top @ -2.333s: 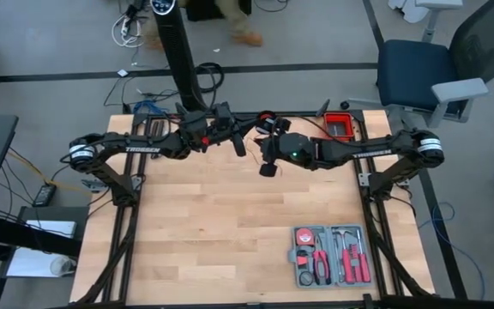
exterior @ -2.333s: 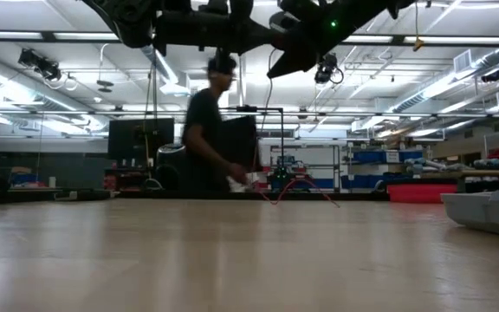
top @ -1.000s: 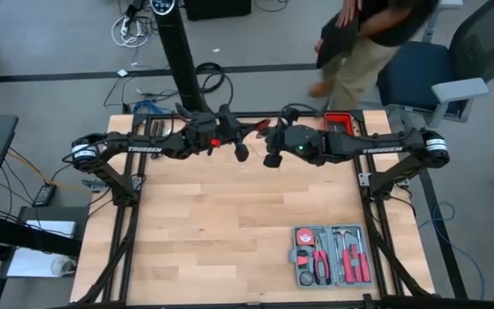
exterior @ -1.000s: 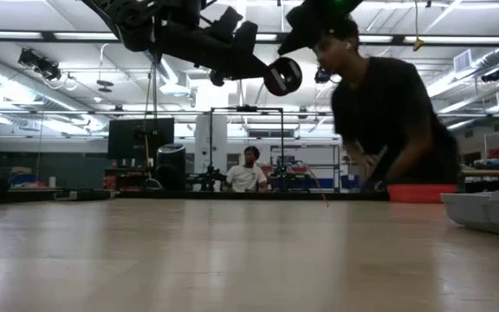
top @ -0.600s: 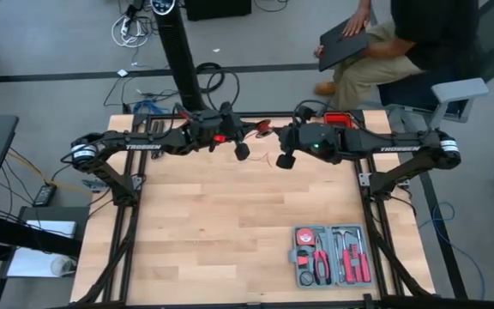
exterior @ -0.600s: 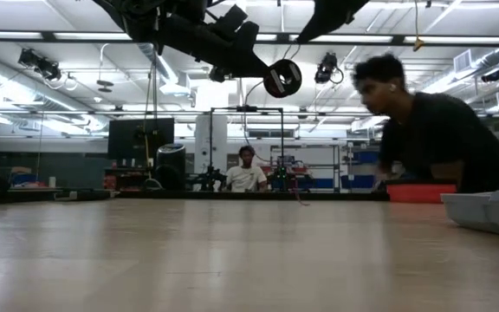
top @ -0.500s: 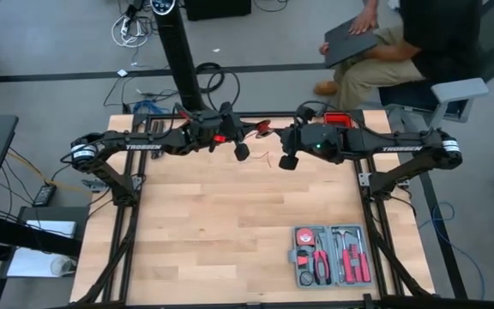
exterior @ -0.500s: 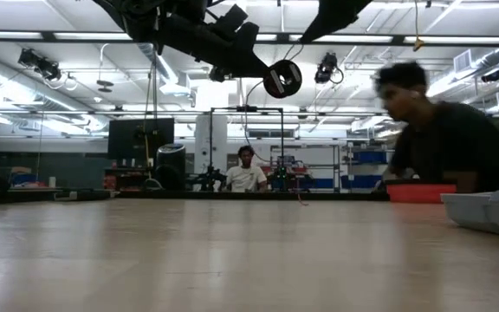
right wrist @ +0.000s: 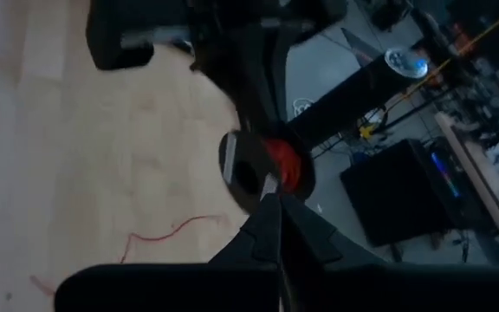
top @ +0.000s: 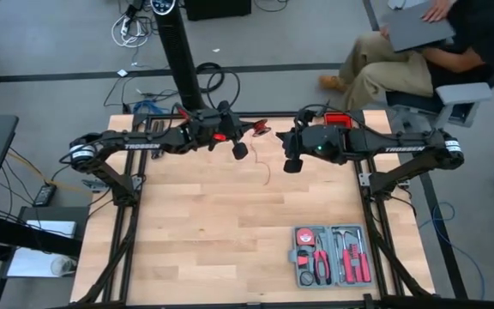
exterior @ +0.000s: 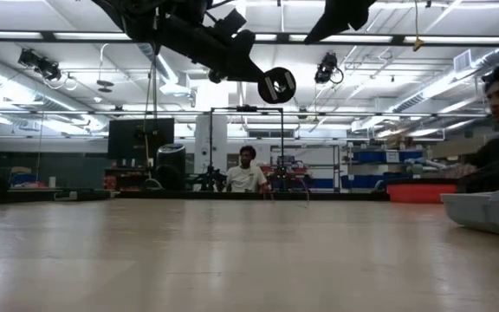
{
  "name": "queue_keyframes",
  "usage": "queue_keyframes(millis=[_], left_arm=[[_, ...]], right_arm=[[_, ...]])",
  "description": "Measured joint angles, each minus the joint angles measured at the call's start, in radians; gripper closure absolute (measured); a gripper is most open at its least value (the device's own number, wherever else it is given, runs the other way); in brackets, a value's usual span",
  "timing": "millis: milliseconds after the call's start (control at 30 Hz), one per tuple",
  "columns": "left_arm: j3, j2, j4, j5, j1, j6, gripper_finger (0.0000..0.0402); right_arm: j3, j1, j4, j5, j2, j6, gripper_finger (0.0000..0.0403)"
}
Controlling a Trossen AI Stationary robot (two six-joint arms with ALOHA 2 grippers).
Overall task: Coil cords
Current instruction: Coil the wire
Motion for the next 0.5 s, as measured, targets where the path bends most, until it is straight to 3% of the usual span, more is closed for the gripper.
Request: queue_keyframes(millis=[200, 500], left_arm=[[0.000, -0.011, 0.001, 0.003, 0.000, 0.006, 0.0401], [0.000, -0.014, 0.072, 0.049, 0.000, -0.155, 0.0401]], right_arm=[[0.000, -0.021, -0.057, -0.126, 0.003, 0.110, 0.0402], [-0.001, 0.059, -0.176, 0.011, 0.063, 0.084, 0.0380]])
